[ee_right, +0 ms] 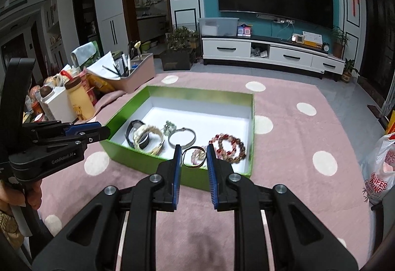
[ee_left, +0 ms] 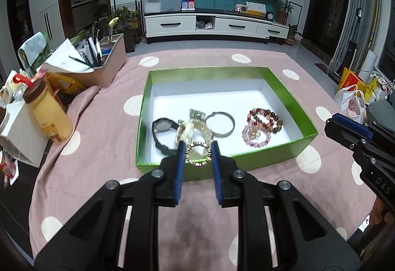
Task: Organize jewelry
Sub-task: 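Carry both rings over the green box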
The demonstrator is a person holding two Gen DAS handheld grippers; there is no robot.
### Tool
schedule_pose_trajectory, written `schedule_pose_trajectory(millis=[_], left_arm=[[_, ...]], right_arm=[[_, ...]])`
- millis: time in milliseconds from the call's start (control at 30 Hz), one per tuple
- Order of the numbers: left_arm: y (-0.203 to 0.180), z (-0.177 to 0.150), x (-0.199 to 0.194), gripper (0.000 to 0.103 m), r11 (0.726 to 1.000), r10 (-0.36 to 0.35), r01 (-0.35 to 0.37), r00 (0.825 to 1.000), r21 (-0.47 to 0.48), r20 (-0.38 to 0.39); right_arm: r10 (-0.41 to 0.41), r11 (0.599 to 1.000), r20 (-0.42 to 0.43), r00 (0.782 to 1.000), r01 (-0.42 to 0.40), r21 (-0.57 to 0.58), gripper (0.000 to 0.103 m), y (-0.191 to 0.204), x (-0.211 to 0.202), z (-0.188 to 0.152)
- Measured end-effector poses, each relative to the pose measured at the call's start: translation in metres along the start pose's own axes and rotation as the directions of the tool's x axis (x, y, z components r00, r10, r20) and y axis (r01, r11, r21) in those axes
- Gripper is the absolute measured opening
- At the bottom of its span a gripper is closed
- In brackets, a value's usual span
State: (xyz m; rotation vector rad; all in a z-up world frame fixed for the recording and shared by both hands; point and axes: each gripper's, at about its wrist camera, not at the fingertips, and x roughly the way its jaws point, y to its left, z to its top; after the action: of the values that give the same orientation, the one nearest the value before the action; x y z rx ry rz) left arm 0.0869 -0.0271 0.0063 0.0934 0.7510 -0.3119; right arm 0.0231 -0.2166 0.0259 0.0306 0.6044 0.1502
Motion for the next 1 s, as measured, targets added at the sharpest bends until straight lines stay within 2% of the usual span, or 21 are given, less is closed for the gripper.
schedule_pose_trajectory(millis=[333,1000], left_arm=[[-0.016,0.024,0.016,0.02,0.999,0.007,-0.007,1.0,0.039,0.002],[-0.024,0.061,0.061,0.02,0.997,0.044,-0.042,0.999,0.067,-0.018]], right_arm=[[-0.02,1.0,0.03,0.999,0.019,0.016,0.02,-0.015,0.003,0.017],[-0.008,1.0,0.016,1.0,0.008,0.023,0.02,-0.022,0.044,0.044]])
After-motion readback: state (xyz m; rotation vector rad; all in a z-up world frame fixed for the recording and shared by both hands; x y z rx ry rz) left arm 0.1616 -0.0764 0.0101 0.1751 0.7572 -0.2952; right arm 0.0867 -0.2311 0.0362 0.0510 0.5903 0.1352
